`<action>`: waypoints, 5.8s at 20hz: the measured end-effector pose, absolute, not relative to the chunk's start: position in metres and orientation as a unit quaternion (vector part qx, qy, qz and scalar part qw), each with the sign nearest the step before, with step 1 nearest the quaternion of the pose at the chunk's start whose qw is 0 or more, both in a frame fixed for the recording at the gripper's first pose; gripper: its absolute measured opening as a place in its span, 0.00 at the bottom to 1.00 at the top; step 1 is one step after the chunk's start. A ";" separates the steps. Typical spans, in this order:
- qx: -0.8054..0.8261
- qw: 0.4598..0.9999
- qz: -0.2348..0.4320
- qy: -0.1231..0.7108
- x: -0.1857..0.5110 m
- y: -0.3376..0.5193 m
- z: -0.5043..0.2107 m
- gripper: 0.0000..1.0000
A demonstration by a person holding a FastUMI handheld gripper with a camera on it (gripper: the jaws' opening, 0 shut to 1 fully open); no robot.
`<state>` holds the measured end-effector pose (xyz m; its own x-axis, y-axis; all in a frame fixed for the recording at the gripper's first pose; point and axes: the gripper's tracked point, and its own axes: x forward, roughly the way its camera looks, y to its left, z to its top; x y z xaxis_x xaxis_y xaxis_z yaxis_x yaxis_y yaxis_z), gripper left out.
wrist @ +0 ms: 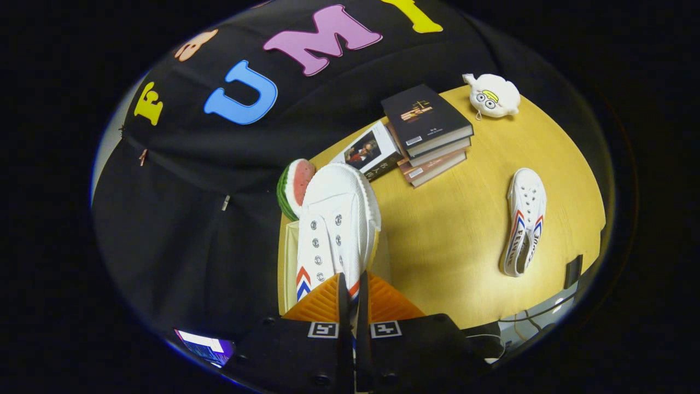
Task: Open the storage box then place both shoes into the box .Put the left shoe in first, then the right shoe, with the right side of both shoes facing outward in a uniform manner.
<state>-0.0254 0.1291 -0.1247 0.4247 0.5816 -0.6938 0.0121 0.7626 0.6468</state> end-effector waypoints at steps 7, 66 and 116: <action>0.301 0.776 0.214 0.511 -0.025 0.213 -0.110 0.07; 0.213 0.765 -0.013 0.608 0.005 -0.147 -0.399 0.99; 0.304 0.743 0.203 0.561 -0.019 0.186 -0.145 0.09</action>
<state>-0.0191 0.1860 -0.1452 0.2878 0.6424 -0.7102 0.0396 0.7330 0.6791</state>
